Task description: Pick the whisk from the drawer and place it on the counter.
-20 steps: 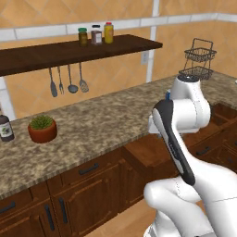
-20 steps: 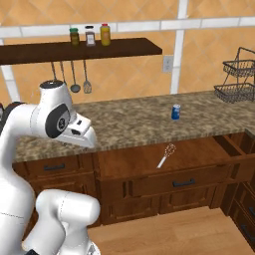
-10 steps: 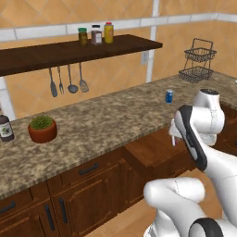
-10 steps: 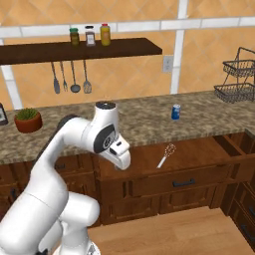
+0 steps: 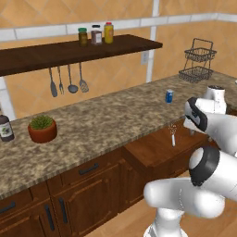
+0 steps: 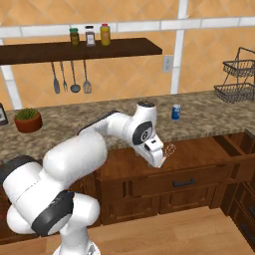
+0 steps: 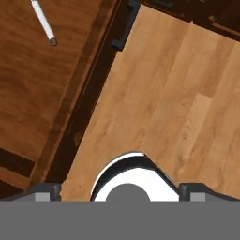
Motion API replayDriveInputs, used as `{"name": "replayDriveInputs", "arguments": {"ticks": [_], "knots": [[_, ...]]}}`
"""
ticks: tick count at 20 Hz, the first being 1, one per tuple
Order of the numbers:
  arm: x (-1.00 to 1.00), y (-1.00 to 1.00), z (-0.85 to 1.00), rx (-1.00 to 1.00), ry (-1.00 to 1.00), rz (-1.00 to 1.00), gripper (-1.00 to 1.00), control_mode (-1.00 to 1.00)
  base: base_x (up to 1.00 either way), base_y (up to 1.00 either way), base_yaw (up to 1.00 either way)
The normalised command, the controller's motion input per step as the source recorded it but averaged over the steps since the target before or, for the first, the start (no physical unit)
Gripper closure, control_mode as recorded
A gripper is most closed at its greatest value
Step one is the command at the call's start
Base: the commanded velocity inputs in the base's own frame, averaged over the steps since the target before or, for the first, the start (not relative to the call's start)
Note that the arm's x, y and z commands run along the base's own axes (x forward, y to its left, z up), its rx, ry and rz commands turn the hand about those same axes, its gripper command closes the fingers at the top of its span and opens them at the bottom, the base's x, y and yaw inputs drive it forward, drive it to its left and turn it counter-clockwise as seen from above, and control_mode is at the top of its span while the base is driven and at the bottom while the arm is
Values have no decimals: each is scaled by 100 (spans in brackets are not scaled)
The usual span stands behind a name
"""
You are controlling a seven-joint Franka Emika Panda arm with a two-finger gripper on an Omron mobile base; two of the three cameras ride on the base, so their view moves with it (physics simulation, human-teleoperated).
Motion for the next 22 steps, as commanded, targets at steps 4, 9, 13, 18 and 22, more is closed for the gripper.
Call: {"name": "replayDriveInputs", "arguments": {"ticks": [4,9,13,18,22], "knots": [[38,-63,-87,4,6,-16,-100,-100,0,0,0],[45,-12,-55,3,-1,-4,-100,-100,0,0,0],[55,-15,-67,0,-11,0,-100,-100,0,0,0],[59,-25,-29,0,-10,0,-100,-100,0,0,0],[54,-8,-45,0,-8,0,-100,-100,0,0,0]]}}
